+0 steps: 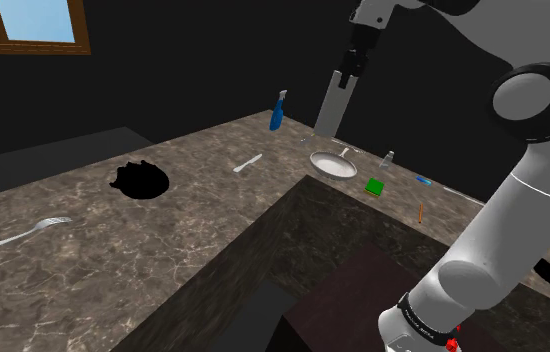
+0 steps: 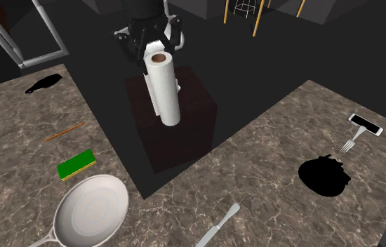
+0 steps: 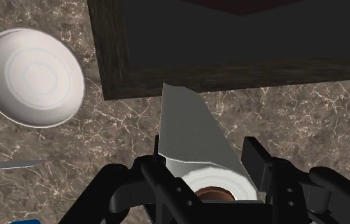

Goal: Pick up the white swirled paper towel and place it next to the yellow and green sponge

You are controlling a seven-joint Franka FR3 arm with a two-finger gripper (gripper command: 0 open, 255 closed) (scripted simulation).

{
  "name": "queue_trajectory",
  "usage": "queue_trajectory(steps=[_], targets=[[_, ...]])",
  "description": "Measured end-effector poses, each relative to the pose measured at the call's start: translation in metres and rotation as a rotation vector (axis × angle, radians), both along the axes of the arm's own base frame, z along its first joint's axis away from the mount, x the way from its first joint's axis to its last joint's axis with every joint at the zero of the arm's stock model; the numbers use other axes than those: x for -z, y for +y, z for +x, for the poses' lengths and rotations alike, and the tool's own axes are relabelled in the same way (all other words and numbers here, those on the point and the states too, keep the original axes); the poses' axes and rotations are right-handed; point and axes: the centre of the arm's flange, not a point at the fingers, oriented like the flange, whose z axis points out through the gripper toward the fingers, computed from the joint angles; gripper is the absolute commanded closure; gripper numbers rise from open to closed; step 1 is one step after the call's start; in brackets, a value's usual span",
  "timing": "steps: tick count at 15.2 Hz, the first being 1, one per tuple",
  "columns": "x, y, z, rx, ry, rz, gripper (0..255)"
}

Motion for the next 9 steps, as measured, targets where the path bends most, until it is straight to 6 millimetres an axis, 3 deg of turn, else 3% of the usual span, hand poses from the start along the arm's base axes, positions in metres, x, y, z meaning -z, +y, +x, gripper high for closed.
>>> queue_trajectory(steps=[9], targets=[[-0.001,-0.107,-0.049,0.001,0.0,0.001,255]])
